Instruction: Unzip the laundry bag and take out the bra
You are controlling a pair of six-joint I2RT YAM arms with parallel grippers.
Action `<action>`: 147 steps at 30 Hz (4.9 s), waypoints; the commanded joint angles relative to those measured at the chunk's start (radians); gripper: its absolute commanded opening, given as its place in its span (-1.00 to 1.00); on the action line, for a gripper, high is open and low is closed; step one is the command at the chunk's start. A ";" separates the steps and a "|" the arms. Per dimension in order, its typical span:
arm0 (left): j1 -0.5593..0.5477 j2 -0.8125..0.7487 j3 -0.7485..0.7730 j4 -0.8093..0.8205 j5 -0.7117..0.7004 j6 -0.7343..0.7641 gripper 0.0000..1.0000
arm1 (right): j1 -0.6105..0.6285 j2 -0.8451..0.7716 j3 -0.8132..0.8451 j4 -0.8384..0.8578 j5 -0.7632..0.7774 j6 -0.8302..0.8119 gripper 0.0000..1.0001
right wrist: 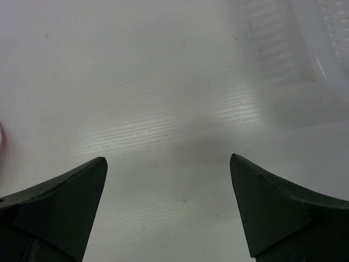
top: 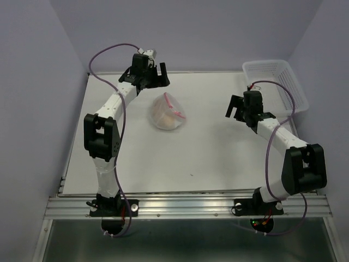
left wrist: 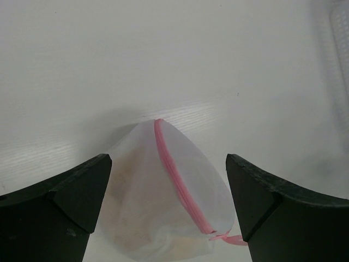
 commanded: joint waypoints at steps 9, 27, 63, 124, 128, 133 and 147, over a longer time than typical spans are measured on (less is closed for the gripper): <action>-0.074 0.054 0.057 -0.172 -0.164 -0.034 0.85 | 0.045 0.016 0.049 0.001 0.118 -0.031 1.00; -0.092 0.019 -0.116 -0.042 -0.088 -0.183 -0.56 | 0.074 0.005 0.042 -0.006 0.076 -0.056 1.00; -0.118 -0.198 -0.213 -0.303 -0.497 -0.916 -1.00 | 0.678 0.317 0.424 0.181 0.003 -0.477 0.79; -0.127 -0.198 -0.256 -0.301 -0.497 -0.896 -1.00 | 0.757 0.421 0.462 0.185 0.265 -0.490 -0.94; -0.124 -0.196 -0.259 -0.307 -0.502 -0.890 -1.00 | 0.746 0.398 0.444 0.187 0.302 -0.425 -0.97; -0.103 -0.204 -0.280 -0.310 -0.499 -0.891 -1.00 | 0.701 0.352 0.387 0.187 0.302 -0.303 -0.96; -0.072 -0.207 -0.305 -0.292 -0.479 -0.896 -1.00 | 0.674 0.289 0.273 0.181 0.144 -0.227 -0.88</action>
